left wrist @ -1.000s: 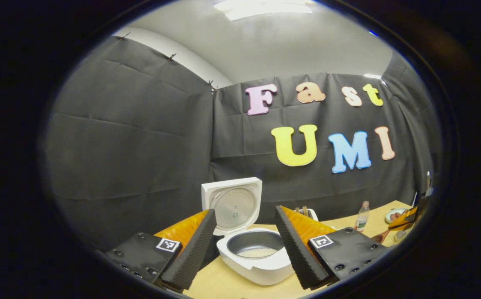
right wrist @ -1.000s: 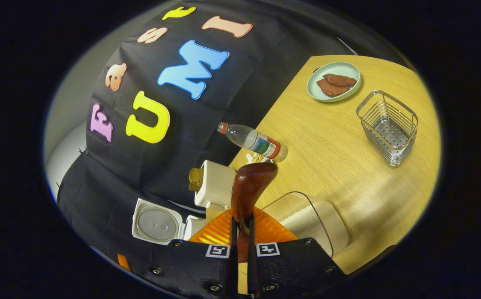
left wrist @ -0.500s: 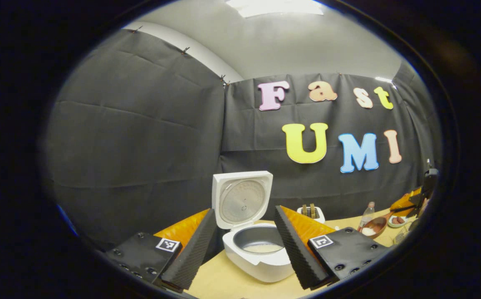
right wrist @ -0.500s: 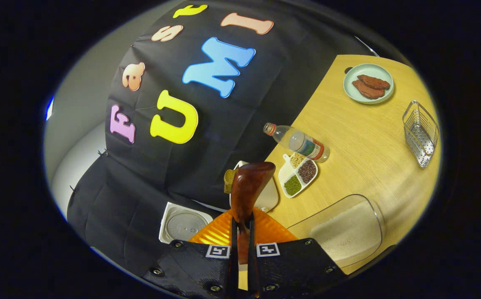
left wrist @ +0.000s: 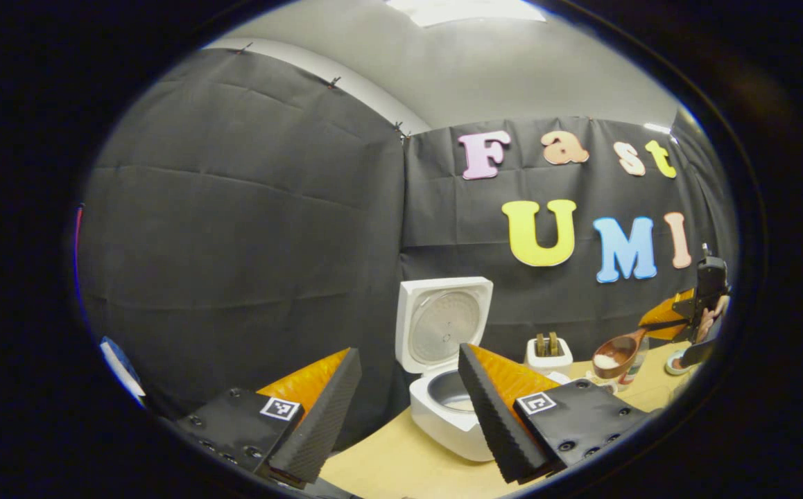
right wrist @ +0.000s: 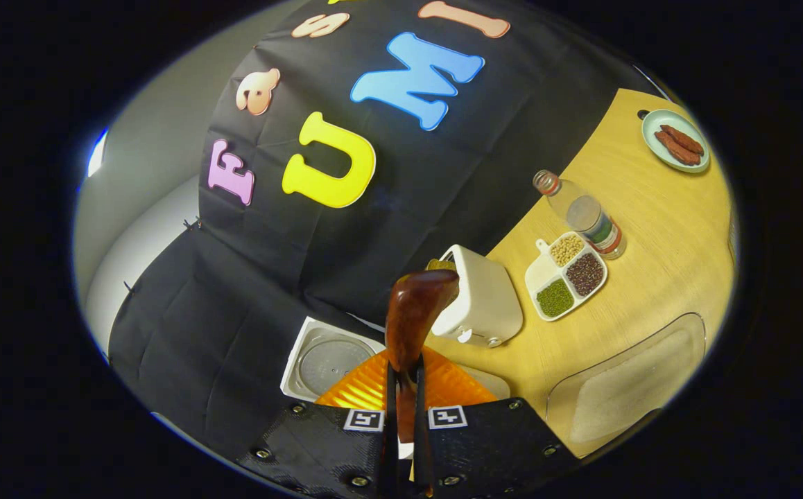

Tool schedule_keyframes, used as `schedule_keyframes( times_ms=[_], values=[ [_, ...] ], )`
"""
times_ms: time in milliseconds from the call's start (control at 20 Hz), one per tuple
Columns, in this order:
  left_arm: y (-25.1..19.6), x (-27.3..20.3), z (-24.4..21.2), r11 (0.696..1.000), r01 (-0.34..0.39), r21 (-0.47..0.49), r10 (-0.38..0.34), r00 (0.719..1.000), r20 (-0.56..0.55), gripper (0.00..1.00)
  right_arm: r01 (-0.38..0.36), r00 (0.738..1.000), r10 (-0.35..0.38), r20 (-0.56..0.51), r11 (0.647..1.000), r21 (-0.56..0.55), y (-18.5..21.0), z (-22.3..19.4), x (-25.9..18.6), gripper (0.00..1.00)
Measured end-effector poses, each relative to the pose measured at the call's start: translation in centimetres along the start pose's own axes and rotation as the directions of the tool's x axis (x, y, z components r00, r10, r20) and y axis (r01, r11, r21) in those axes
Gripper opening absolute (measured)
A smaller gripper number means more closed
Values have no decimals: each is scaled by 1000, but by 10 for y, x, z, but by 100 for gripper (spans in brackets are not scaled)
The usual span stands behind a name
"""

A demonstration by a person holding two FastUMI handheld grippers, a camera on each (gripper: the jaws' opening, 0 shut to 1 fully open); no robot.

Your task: Close the left gripper, press the button to open the rice cooker; take a wooden spoon from the chopstick holder with the right hand, scoop a spoonful of rice and pour it into the rice cooker, then put the wooden spoon back into the chopstick holder.

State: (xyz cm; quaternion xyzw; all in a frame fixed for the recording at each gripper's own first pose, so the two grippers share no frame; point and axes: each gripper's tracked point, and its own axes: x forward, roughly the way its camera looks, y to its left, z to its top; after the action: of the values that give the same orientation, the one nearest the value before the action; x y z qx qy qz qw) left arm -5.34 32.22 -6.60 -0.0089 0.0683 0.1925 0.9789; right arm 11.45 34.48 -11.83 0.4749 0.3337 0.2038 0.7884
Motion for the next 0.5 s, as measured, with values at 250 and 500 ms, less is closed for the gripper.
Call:
schedule_keyframes(
  times_ms=[250,500],
  values=[
    [31,-9,-14,999,-52,1,52,998,-23,97,-36,998,33,-49,997,-67,32,-29,38,9],
    [52,-16,-23,996,-91,17,92,995,-38,100,-54,996,41,-74,983,-173,55,-57,79,8]
  ],
)
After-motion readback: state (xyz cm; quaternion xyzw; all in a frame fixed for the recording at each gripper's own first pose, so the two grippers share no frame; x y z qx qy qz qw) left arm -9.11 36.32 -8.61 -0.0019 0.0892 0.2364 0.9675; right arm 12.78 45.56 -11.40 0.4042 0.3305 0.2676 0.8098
